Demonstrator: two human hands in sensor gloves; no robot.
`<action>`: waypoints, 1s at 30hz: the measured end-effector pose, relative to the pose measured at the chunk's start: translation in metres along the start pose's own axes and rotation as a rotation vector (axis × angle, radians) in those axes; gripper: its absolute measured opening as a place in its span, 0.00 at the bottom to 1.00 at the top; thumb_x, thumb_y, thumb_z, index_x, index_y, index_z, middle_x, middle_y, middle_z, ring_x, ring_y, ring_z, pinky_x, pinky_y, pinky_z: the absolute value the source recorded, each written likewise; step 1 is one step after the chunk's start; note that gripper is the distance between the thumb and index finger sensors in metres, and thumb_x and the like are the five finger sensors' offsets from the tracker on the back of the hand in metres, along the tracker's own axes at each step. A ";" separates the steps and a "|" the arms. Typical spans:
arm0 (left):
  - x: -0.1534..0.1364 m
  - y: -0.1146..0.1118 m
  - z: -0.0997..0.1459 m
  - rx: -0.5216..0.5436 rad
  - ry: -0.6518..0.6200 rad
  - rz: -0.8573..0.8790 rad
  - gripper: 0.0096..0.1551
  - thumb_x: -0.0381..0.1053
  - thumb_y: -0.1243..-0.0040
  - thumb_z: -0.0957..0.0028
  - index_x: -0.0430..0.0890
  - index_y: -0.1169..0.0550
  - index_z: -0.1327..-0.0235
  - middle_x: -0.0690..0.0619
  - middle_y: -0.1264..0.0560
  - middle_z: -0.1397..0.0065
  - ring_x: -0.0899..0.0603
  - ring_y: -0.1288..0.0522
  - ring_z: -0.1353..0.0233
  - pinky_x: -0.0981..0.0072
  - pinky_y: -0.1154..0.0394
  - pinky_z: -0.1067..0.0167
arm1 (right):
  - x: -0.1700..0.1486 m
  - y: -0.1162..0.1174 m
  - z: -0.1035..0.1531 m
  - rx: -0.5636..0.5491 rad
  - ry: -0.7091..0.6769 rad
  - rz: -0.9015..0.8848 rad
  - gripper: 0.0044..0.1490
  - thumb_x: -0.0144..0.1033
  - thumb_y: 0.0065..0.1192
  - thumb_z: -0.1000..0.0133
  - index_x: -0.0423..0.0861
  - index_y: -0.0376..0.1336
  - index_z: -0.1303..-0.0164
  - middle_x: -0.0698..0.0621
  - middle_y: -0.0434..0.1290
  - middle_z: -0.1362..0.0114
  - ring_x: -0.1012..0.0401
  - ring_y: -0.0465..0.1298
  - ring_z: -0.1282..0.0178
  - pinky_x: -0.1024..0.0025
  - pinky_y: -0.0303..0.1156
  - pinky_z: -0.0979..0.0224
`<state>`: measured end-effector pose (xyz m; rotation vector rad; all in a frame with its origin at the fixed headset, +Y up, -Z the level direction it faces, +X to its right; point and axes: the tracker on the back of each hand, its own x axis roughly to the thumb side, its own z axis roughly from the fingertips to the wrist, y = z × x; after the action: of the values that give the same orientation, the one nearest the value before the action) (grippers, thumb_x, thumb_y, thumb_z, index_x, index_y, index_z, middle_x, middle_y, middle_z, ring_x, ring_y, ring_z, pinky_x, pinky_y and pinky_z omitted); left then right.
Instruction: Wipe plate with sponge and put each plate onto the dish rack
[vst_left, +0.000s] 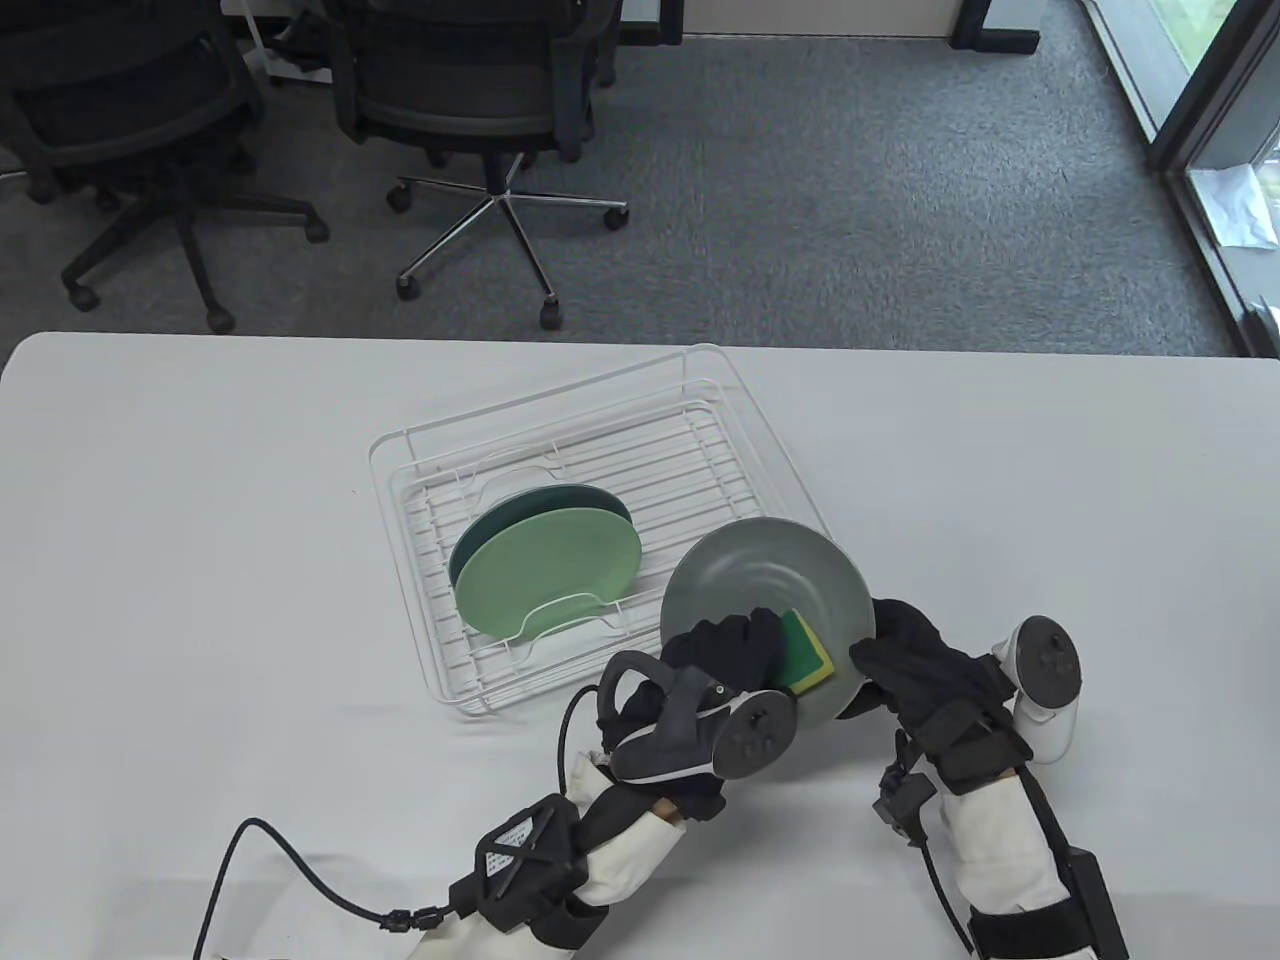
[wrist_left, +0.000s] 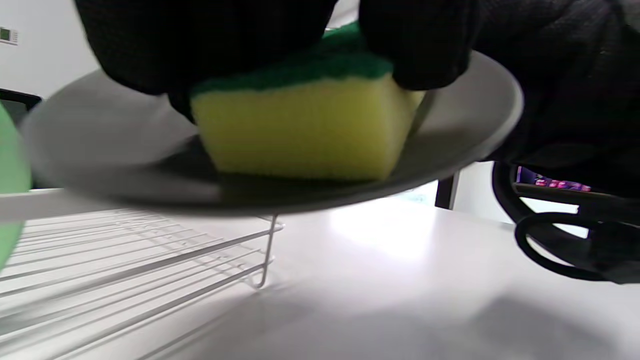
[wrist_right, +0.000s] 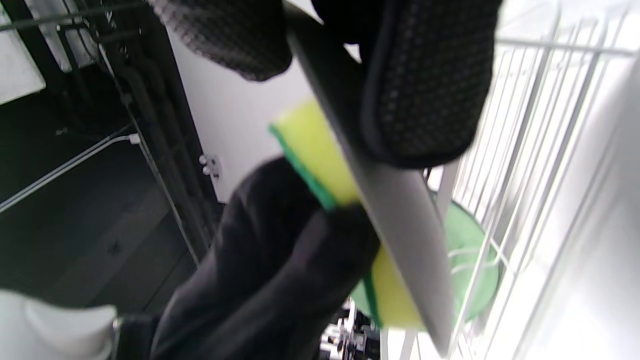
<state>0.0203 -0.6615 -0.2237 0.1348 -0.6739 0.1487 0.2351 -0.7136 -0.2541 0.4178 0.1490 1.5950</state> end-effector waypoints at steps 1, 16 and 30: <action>0.002 0.000 0.001 0.017 0.007 -0.018 0.43 0.57 0.38 0.46 0.33 0.32 0.24 0.35 0.22 0.30 0.32 0.19 0.37 0.43 0.21 0.40 | 0.000 0.005 -0.001 0.031 -0.006 -0.007 0.41 0.34 0.60 0.36 0.21 0.49 0.29 0.20 0.65 0.32 0.33 0.76 0.43 0.65 0.83 0.48; -0.038 -0.001 -0.001 -0.021 0.193 -0.320 0.43 0.57 0.39 0.46 0.36 0.33 0.22 0.37 0.24 0.27 0.32 0.19 0.34 0.42 0.21 0.39 | -0.003 0.013 -0.004 0.110 -0.018 0.042 0.40 0.35 0.60 0.37 0.21 0.50 0.29 0.20 0.66 0.34 0.35 0.77 0.45 0.64 0.82 0.46; -0.035 -0.007 -0.006 -0.333 0.174 -0.217 0.43 0.58 0.39 0.45 0.35 0.32 0.23 0.36 0.22 0.29 0.34 0.18 0.36 0.45 0.20 0.41 | -0.010 -0.007 0.003 -0.087 0.026 -0.016 0.39 0.36 0.57 0.35 0.22 0.49 0.29 0.21 0.64 0.33 0.35 0.75 0.43 0.61 0.82 0.45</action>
<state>-0.0013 -0.6706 -0.2508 -0.1241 -0.4988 -0.1591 0.2426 -0.7234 -0.2551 0.3277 0.1016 1.5854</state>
